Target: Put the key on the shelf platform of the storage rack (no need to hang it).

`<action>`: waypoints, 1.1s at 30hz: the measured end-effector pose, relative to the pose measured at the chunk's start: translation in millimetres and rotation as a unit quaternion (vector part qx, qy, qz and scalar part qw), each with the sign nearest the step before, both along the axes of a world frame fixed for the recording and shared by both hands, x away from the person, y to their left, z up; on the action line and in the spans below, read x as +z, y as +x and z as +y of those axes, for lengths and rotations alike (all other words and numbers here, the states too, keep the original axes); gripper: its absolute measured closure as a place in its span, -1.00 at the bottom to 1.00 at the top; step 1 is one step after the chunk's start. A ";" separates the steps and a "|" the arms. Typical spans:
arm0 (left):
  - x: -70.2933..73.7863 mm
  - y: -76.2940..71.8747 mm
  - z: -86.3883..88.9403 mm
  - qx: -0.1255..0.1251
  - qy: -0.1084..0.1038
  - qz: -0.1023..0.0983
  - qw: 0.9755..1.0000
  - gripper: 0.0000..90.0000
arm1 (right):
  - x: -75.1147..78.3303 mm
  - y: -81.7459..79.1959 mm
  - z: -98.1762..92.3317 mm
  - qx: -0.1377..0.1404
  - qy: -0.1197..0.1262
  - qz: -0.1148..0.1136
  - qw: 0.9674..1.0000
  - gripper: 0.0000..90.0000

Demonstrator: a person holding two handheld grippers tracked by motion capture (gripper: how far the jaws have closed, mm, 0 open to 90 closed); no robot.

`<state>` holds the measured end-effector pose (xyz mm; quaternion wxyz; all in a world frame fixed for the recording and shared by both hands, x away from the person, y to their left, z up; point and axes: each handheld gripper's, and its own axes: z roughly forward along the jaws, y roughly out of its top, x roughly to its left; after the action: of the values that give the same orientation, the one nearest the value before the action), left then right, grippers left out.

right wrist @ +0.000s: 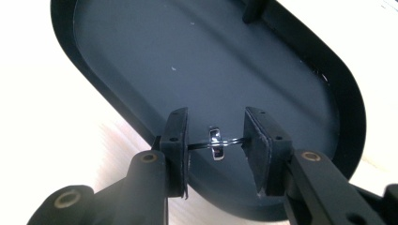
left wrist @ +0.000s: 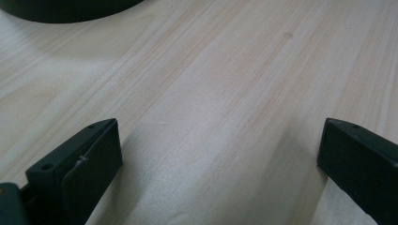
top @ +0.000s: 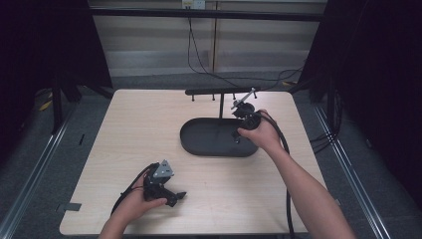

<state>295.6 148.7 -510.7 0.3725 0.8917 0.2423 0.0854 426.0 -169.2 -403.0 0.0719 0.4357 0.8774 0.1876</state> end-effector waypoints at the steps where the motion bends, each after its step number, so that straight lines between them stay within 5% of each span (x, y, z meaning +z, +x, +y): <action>1: 0.0 0.0 0.0 0.000 0.000 0.000 1.000 -1.00 | -0.3 0.6 0.6 -0.001 0.001 -0.002 1.000 0.39; 10: 0.1 0.0 0.0 0.000 0.000 0.000 1.000 -1.00 | -7.9 8.7 5.8 -0.002 -0.001 0.000 1.000 0.39; 21: 0.1 0.0 0.1 0.000 0.001 0.000 1.000 -1.00 | -13.8 22.2 11.8 -0.010 -0.002 -0.030 0.999 0.39; 33: 0.1 -0.3 0.0 0.001 0.000 0.002 1.000 -1.00 | -35.8 12.2 0.2 -0.001 -0.006 -0.034 0.999 0.39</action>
<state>295.3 148.7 -510.7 0.3719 0.8917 0.2439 0.0838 438.2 -169.0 -438.8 0.1045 0.4291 0.8753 0.1972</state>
